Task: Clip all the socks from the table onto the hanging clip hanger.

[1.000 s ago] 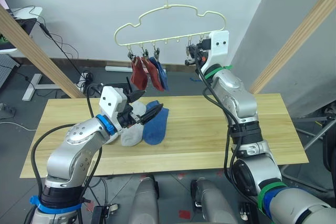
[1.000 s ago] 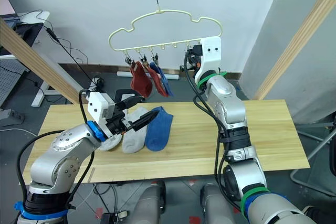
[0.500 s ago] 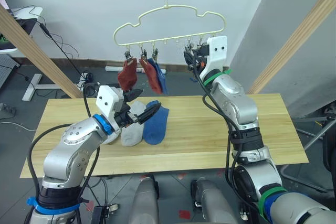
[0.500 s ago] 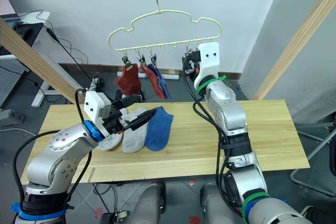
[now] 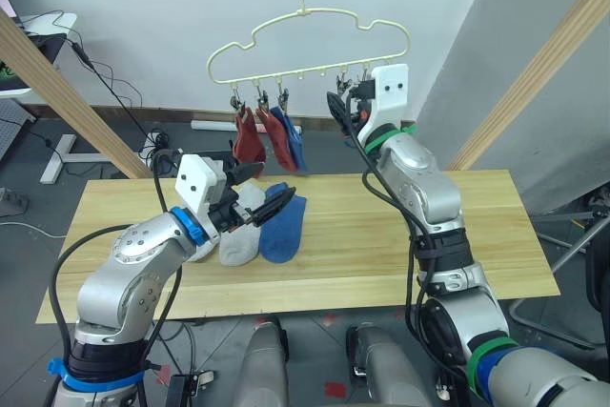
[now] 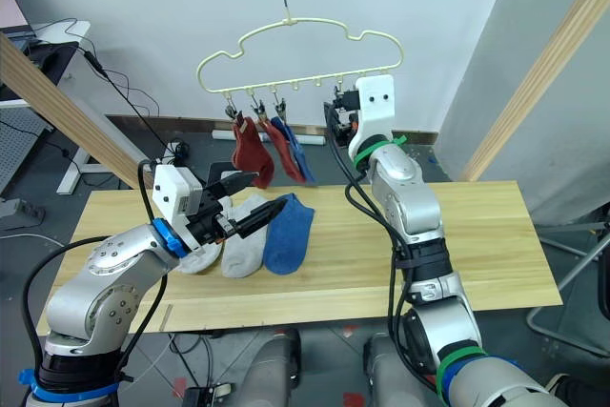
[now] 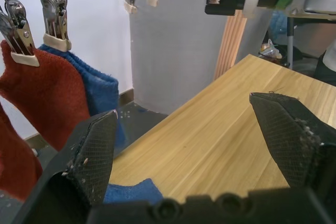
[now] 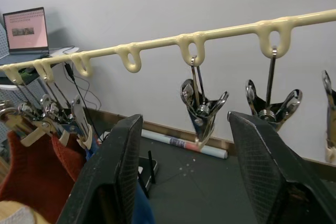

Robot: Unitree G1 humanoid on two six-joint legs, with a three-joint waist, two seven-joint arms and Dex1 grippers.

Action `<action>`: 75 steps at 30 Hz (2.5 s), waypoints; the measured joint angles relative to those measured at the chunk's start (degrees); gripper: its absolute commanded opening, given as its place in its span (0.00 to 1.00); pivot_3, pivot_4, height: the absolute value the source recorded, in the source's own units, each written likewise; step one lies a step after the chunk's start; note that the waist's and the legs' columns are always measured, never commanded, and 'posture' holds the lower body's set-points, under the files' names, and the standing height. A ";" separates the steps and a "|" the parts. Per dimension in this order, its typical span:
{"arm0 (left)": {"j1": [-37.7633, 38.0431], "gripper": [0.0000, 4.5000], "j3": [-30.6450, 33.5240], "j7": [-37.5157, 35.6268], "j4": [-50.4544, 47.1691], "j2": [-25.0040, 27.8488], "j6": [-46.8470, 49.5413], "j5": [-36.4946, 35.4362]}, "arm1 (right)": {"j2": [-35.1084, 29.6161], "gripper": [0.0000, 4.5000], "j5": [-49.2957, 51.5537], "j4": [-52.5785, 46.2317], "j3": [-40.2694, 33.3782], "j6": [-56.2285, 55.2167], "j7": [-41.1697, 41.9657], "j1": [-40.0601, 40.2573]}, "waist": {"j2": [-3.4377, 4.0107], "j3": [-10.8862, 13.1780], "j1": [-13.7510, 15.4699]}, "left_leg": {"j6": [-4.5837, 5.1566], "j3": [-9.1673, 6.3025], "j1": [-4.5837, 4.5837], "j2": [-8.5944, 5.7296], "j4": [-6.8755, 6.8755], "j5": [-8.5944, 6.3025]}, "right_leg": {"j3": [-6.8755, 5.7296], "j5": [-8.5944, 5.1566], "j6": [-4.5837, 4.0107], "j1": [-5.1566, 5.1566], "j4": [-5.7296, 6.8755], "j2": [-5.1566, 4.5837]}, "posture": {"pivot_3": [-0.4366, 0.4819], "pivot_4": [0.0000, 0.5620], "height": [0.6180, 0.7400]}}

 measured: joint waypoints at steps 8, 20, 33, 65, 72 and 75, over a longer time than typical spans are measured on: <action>0.06 1.00 1.03 0.22 -0.81 0.37 0.43 -0.82 | 0.84 0.59 -0.41 3.67 -0.11 -2.82 -0.93 -1.67 | 0.00 0.00 0.04 | 0.00 0.01 -0.01 0.00 0.00 0.00 | 0.01 0.00 0.00 0.00 -0.02 0.00 | 0.56 0.47 1.00; 0.63 1.00 1.93 0.30 -1.79 0.39 1.58 -1.26 | 1.98 0.59 -0.33 6.58 -0.64 -5.14 -0.96 -2.78 | 0.00 0.00 0.07 | 0.00 0.00 -0.01 0.00 -0.01 0.00 | 0.00 0.00 0.00 0.00 -0.02 0.00 | 0.58 0.47 1.00; 0.91 1.00 1.95 0.22 -1.82 0.39 1.67 -1.68 | 2.14 0.59 -0.33 7.55 -0.88 -6.23 -0.96 -3.87 | 0.00 0.00 0.10 | 0.00 0.00 -0.01 0.00 -0.01 0.00 | -0.01 0.00 0.00 0.00 -0.02 0.00 | 0.58 0.46 1.00; 1.00 1.00 1.94 0.36 -1.88 0.38 2.26 -2.01 | 2.35 0.59 -0.31 9.71 -0.89 -6.53 -0.52 -4.42 | 0.00 0.00 0.10 | 0.00 0.00 -0.01 0.01 -0.01 0.00 | -0.01 0.00 0.00 0.00 -0.02 0.00 | 0.58 0.47 1.00; 1.00 1.00 1.94 0.62 -2.74 0.35 2.82 -2.17 | 2.64 0.23 0.30 9.71 -1.03 -6.53 -0.87 -4.42 | 0.00 0.00 0.10 | 0.00 0.00 -0.01 0.01 -0.02 0.00 | 0.00 0.00 0.00 0.00 -0.03 0.00 | 0.59 0.48 1.00; 1.00 1.00 1.94 1.01 -2.74 0.32 2.93 -2.20 | 2.64 0.06 0.73 9.71 -1.12 -6.53 -0.95 -4.42 | 0.01 0.00 0.10 | 0.00 0.00 -0.01 0.01 -0.02 0.00 | 0.00 0.00 0.00 0.00 -0.03 0.00 | 0.58 0.48 1.00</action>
